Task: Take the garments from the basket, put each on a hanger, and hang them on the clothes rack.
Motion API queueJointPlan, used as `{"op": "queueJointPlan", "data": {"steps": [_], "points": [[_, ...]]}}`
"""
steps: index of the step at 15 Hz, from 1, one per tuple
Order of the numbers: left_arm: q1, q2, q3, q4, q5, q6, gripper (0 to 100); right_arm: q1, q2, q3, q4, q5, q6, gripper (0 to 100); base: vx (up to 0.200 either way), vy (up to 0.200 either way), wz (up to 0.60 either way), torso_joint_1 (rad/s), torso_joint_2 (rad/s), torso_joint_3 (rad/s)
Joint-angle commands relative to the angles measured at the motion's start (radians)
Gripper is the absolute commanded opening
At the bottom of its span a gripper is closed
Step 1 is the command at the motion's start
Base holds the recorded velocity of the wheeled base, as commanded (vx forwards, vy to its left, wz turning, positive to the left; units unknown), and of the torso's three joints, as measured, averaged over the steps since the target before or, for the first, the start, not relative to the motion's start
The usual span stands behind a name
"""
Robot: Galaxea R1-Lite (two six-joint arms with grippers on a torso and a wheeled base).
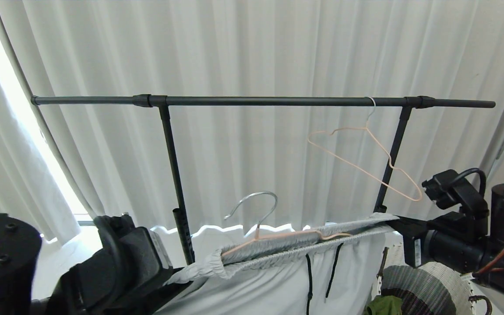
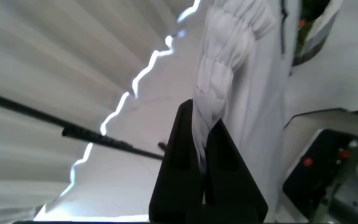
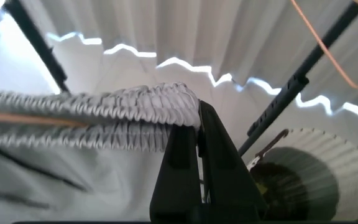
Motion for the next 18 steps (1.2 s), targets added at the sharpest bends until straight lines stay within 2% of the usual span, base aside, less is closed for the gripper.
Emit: {"op": "queueJointPlan", "data": {"steps": [1, 3, 4, 5, 7, 8, 9, 10, 11, 13, 15, 16, 18], "points": [[0.011, 0.077, -0.009, 0.001, 0.032, 0.004, 0, 0.008, -0.098, 0.026, 0.032, 0.045, -0.053, 0, 0.0, 0.0, 0.0, 0.0, 0.0, 0.0], [0.008, 0.094, -0.014, 0.001, 0.032, 0.016, 0, 0.03, -0.124, 0.025, 0.066, 0.062, -0.071, 0, 0.0, 0.0, 0.0, 0.0, 0.0, 0.0], [0.008, 0.103, -0.008, 0.003, 0.032, 0.064, 0, 0.047, -0.13, 0.025, 0.072, 0.062, -0.073, 0, 0.0, 0.0, 0.0, 0.0, 0.0, 0.0], [0.009, 0.117, -0.006, 0.001, 0.034, 0.075, 0, 0.073, -0.135, 0.028, 0.075, 0.061, -0.074, 0, 0.0, 0.0, 0.0, 0.0, 0.0, 0.0], [0.012, 0.134, -0.023, 0.0, 0.044, 0.055, 0, 0.142, -0.169, 0.023, 0.128, 0.059, -0.087, 0, 0.0, 0.0, 0.0, 0.0, 0.0, 0.0], [0.011, 0.136, -0.035, 0.0, 0.047, 0.001, 0, 0.174, -0.193, 0.021, 0.169, 0.059, -0.104, 0, 0.0, 0.0, 0.0, 0.0, 0.0, 0.0], [0.002, 0.142, -0.057, -0.002, 0.046, -0.096, 0, 0.202, -0.215, 0.025, 0.213, 0.061, -0.122, 0, 0.0, 0.0, 0.0, 0.0, 0.0, 0.0], [-0.015, 0.143, -0.07, -0.002, 0.047, -0.151, 0, 0.216, -0.227, 0.025, 0.235, 0.062, -0.131, 0, 0.0, 0.0, 0.0, 0.0, 0.0, 0.0], [-0.044, 0.142, -0.095, -0.003, 0.047, -0.243, 0, 0.243, -0.238, 0.026, 0.256, 0.062, -0.14, 0, 0.0, 0.0, 0.0, 0.0, 0.0, 0.0], [-0.081, 0.131, -0.112, -0.011, 0.049, -0.318, 0, 0.298, -0.236, 0.025, 0.26, 0.059, -0.148, 0, 0.0, 0.0, 0.0, 0.0, 0.0, 0.0], [-0.103, 0.125, -0.104, -0.065, 0.049, -0.318, 0, 0.344, -0.23, 0.028, 0.269, 0.059, -0.156, 0, 0.0, 0.0, 0.0, 0.0, 0.0, 0.0], [-0.106, 0.123, -0.104, -0.083, 0.049, -0.318, 0, 0.349, -0.231, 0.028, 0.289, 0.058, -0.157, 100, 0.0, 0.0, 0.0, 0.0, 0.0, 0.0], [-0.106, 0.122, -0.103, -0.132, 0.049, -0.312, 0, 0.346, -0.245, 0.029, 0.309, 0.053, -0.157, 100, 0.0, 0.0, 0.0, 0.0, 0.0, 0.0]]}}
